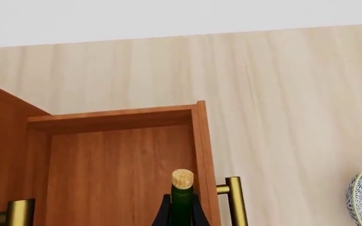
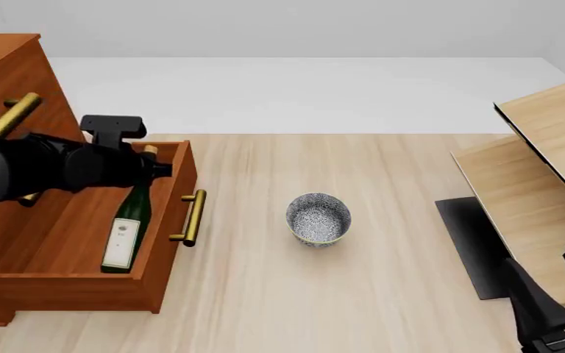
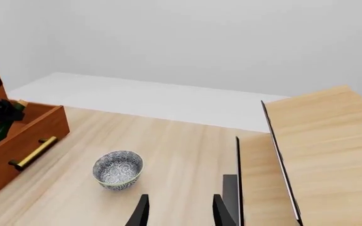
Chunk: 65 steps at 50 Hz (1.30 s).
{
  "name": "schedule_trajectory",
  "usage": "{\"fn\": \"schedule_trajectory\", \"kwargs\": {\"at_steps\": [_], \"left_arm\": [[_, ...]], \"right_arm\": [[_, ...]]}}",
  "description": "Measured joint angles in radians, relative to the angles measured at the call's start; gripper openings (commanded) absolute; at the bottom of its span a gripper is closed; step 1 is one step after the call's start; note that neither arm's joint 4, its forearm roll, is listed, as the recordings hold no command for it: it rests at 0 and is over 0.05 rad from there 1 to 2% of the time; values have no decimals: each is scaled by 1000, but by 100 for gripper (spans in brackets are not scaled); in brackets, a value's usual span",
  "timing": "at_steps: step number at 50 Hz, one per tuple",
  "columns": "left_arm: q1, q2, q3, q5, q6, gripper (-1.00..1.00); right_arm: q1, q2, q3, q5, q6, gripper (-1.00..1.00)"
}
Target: Put the wine bottle in the bottom drawer of the cabinet.
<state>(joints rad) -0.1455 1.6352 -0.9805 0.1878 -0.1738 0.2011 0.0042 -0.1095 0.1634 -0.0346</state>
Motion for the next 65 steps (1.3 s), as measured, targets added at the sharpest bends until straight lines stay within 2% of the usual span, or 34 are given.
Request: {"fn": "schedule_trajectory", "kwargs": {"at_steps": [65], "left_arm": [[13,89,58,-58,-16,-100]], "right_arm": [[-5,0,-3,11,-1,100]]}}
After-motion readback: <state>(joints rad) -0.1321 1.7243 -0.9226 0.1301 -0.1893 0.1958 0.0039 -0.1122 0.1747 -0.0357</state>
